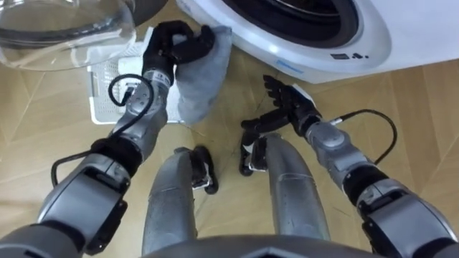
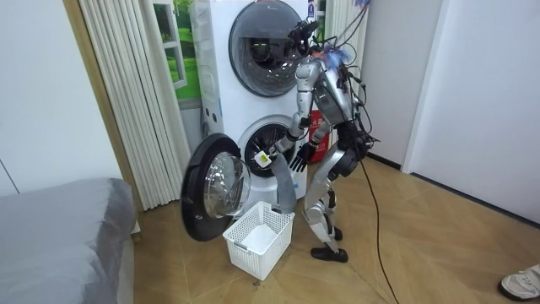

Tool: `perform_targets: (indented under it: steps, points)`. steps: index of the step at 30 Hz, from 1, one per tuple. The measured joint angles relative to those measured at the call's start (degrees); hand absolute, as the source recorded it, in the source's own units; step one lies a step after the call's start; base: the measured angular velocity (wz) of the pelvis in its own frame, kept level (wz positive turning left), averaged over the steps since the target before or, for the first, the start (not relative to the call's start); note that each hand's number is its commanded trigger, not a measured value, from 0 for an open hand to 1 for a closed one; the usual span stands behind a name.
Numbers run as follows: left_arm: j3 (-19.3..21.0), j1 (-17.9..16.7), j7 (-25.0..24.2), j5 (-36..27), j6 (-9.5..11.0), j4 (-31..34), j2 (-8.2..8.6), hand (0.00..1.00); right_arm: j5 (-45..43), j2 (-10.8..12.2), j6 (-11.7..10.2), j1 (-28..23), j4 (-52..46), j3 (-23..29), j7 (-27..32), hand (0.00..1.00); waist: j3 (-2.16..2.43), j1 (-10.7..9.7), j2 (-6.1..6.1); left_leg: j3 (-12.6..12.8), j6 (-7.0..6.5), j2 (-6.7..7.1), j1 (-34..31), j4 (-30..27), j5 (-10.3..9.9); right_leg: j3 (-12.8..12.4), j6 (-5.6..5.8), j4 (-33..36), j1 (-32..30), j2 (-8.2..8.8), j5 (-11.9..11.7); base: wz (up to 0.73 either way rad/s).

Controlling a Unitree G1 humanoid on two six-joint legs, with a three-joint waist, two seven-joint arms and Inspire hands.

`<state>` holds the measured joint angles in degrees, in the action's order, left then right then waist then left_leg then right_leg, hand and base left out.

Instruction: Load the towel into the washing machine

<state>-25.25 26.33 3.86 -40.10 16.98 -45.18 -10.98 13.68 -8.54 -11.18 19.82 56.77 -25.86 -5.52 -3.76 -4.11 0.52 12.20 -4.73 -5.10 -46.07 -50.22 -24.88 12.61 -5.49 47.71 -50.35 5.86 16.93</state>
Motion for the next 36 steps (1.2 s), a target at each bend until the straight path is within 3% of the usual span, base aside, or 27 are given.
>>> perform_targets:
  steps: [1,4,9,11,16,20,26,36]
  points:
    - [0.0,-0.1,-1.6,-2.7,0.0,0.8,-0.08,1.0,0.0,0.0,0.0,-0.7,-0.9,0.0,-0.5,0.0,0.3,0.1,0.0,-0.3,0.0,0.04,0.3,-0.1,0.0,0.3,0.0,0.0,0.5,0.04,0.0,0.06]
    - [0.7,-0.4,-6.6,-10.1,-0.8,2.7,0.11,1.0,-0.5,0.1,0.0,-1.6,-1.3,0.8,-0.9,0.0,0.4,0.1,-0.08,-0.3,-0.12,0.09,1.7,0.4,0.1,0.3,0.13,-0.5,1.9,0.04,-0.3,0.02]
    - [1.4,-1.4,-13.8,-19.2,-4.2,4.6,1.28,1.0,-0.5,-0.1,0.5,-2.6,-1.9,2.5,-0.9,0.0,0.63,0.1,-0.27,-0.4,-0.34,0.1,2.5,1.0,0.8,0.6,0.2,-1.4,3.1,-0.03,-1.1,0.0]
    - [1.2,-2.1,-16.2,-22.4,-6.1,4.7,1.91,1.0,-0.5,0.0,1.4,-2.7,-1.9,2.4,-0.9,0.0,1.63,0.1,-0.88,-0.5,-0.27,0.35,2.9,2.6,2.0,1.0,0.13,-3.3,3.8,-0.04,-2.1,0.05]
    - [1.1,-2.2,-20.0,-27.0,-8.0,4.7,2.27,1.0,-1.9,0.4,1.7,-2.8,-1.9,2.6,-1.0,0.0,1.78,0.1,-1.17,-0.7,-0.03,0.76,4.7,6.0,4.3,1.7,-0.19,-6.8,5.8,-0.2,-4.1,0.05]
    - [1.0,-2.2,-21.7,-28.1,-10.4,4.7,2.93,1.0,-2.9,0.9,3.7,-2.5,-2.2,4.7,-1.5,0.0,1.82,0.3,-1.58,-0.7,0.13,0.75,4.7,7.6,5.3,1.8,-0.33,-8.7,6.0,-0.65,-5.2,0.0]
    - [0.5,-2.2,-23.4,-28.4,-13.3,4.7,4.87,1.0,-2.5,1.5,6.7,-1.8,-2.2,6.1,-0.9,0.0,1.73,1.5,-2.59,-0.7,0.18,0.74,4.7,8.1,5.5,1.6,-0.41,-8.9,5.8,-0.78,-5.3,0.0]
    - [-3.1,-2.3,-26.7,-27.9,-16.1,4.6,4.6,1.0,-4.3,1.2,10.4,-0.6,-2.1,5.8,-0.3,0.0,1.6,1.4,-2.83,-0.7,0.5,0.84,4.6,8.7,5.7,1.7,-0.58,-9.1,5.5,-0.75,-5.2,0.0]
